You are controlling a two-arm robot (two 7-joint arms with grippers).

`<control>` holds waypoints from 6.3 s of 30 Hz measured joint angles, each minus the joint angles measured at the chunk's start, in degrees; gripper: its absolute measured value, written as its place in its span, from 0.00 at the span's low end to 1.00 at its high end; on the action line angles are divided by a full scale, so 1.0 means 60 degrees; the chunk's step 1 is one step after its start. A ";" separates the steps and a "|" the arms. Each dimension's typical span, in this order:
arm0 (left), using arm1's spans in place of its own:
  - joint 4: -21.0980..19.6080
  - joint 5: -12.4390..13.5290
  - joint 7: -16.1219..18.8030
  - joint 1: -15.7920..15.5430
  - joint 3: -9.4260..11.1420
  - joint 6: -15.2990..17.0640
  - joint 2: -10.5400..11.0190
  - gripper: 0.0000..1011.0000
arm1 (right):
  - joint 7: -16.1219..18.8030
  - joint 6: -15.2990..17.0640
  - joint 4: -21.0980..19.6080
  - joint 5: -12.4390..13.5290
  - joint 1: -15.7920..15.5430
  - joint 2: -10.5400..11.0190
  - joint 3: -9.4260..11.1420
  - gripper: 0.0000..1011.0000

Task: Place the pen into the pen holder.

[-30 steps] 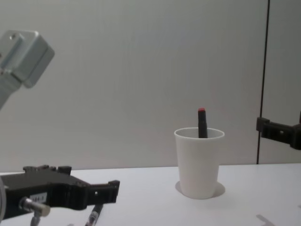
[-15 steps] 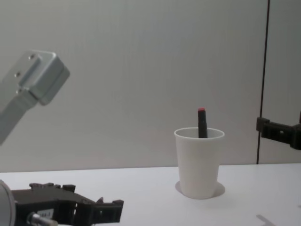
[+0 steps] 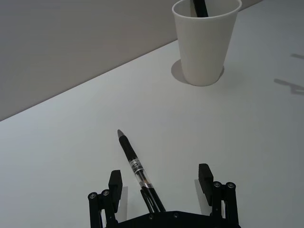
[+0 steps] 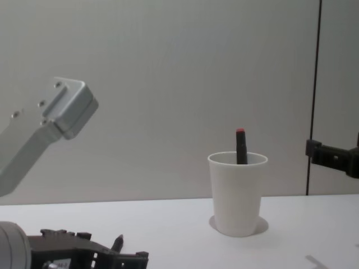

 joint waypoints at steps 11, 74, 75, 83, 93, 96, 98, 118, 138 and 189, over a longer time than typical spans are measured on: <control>0.0105 0.0093 0.0260 -0.0097 -0.0005 0.0490 -0.0258 0.99 | 0.0000 0.0000 0.0000 0.0000 0.0000 0.0000 0.0000 0.99; 0.0137 -0.0288 0.1102 0.0012 -0.0303 0.1700 -0.1250 0.99 | -0.0001 0.0000 0.0000 0.0000 0.0001 0.0001 0.0000 0.99; 0.0142 -0.0286 0.1102 0.0011 -0.0305 0.1705 -0.1257 0.99 | 0.0000 -0.0001 0.0000 0.0000 0.0000 0.0000 0.0000 0.99; 0.0173 -0.0262 0.1103 -0.0004 -0.0321 0.1734 -0.1311 0.94 | 0.0000 0.0000 0.0000 0.0000 0.0000 0.0000 0.0000 0.99; 0.0190 -0.0252 0.1102 -0.0015 -0.0330 0.1749 -0.1340 0.70 | 0.0000 0.0000 0.0000 0.0000 0.0001 0.0000 0.0000 0.99; 0.0192 -0.0249 0.1102 -0.0018 -0.0333 0.1753 -0.1344 0.59 | 0.0000 0.0000 0.0000 0.0000 0.0000 0.0000 0.0000 0.99; 0.0193 -0.0248 0.1101 -0.0018 -0.0334 0.1757 -0.1345 0.55 | 0.0000 -0.0001 0.0000 0.0000 0.0000 0.0000 0.0000 0.99; 0.0207 -0.0240 0.1101 -0.0018 -0.0335 0.1782 -0.1360 0.16 | 0.0000 0.0000 0.0000 0.0000 0.0000 0.0000 0.0000 0.99; 0.0120 0.0156 0.0987 0.0081 -0.0404 0.0980 -0.1234 0.17 | 0.0000 0.0000 0.0000 0.0000 0.0000 0.0001 0.0000 0.99; 0.0872 -0.0282 -0.3840 -0.0764 -0.0861 -0.4145 -0.1120 0.16 | -0.0001 -0.0001 0.0000 0.0000 0.0000 0.0000 -0.0001 0.99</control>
